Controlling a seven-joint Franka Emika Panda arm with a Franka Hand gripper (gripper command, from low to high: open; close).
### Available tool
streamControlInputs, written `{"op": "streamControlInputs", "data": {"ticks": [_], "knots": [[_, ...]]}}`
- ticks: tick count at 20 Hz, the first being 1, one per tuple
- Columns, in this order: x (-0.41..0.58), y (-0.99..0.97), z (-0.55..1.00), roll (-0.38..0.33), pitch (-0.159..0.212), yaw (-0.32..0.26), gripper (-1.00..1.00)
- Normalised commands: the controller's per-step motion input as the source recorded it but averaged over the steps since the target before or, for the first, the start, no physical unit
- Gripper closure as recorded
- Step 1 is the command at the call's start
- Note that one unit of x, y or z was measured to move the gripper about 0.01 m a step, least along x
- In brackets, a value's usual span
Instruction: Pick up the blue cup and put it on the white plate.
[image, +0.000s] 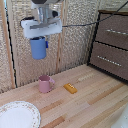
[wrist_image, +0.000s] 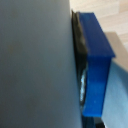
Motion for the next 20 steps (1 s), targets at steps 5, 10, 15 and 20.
{"op": "streamControlInputs", "data": {"ticks": [5,10,15,20], "knots": [[0.0,0.97,-0.3,-0.031,-0.069,0.0,1.0],[-0.06,0.91,-0.61,-0.101,-0.028,0.0,1.0],[-0.194,0.73,-0.72,-0.153,-0.001,0.006,1.0],[-0.209,0.65,-0.71,-0.181,-0.001,0.013,1.0]]}}
